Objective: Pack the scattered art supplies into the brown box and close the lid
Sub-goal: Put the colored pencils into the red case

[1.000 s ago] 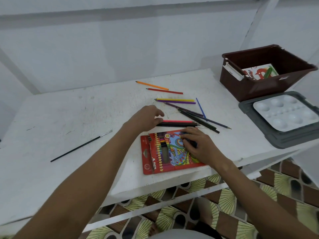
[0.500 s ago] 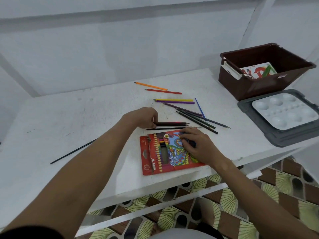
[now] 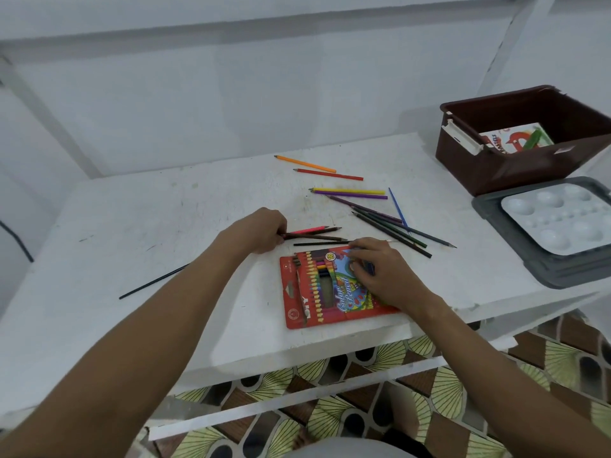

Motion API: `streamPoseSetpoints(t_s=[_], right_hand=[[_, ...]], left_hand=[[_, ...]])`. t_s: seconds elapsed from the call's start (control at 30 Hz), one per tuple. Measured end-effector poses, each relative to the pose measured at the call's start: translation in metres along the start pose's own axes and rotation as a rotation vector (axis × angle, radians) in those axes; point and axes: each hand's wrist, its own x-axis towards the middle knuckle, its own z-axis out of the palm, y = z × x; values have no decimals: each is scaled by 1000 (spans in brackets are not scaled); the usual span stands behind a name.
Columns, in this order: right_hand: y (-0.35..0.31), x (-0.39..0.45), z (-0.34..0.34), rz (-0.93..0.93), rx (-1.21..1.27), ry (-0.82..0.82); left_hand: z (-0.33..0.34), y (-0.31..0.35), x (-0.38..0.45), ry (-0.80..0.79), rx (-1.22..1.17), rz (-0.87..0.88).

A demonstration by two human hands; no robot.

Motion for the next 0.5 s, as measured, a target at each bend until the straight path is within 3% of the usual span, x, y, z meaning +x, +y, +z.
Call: streamPoseSetpoints(t_s=[0.17, 0.3, 0.37, 0.5], right_hand=[[-10, 5, 12, -52, 8, -40], [-14, 7, 20, -51, -10, -41], [-16, 9, 24, -56, -22, -27], [-22, 10, 29, -43, -49, 2]], left_hand=[[2, -17, -38, 128, -217, -148], [13, -15, -81, 220, -792, -321], [22, -8, -98, 205, -1026, -429], [36, 9, -110, 143, -1137, -520]])
